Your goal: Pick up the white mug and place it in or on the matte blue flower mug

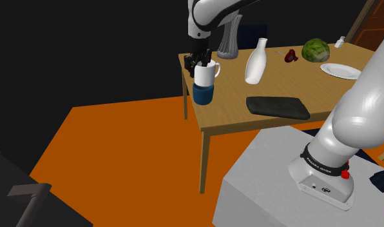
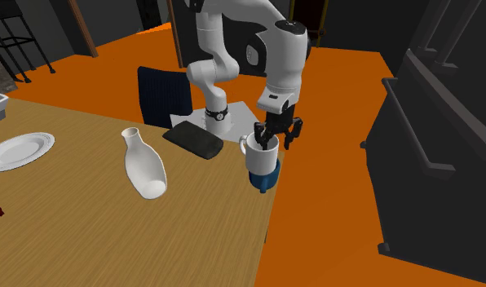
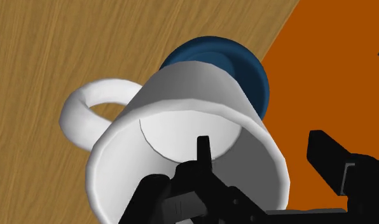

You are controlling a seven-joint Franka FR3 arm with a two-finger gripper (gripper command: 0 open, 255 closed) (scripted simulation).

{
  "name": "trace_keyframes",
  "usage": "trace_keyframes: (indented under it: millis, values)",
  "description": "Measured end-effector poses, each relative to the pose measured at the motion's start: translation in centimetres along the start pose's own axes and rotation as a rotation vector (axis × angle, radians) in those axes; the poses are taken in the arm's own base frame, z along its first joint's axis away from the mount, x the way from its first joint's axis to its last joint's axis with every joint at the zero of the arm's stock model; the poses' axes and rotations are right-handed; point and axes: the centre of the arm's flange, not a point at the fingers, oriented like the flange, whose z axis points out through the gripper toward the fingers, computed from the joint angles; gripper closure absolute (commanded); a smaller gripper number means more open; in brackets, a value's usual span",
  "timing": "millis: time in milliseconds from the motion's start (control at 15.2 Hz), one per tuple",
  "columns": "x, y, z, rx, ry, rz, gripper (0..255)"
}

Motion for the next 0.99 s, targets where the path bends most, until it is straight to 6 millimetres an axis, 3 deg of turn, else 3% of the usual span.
trace_keyframes:
  millis: [264, 594, 990]
  values:
    - [0.0, 0.0, 0.0, 0.0, -0.001, 0.0, 0]
    - [-0.1, 0.1, -4.5, 0.0, 0.001, 0.0, 0]
    - [0.0, 0.0, -4.9, 0.0, 0.0, 0.0, 0]
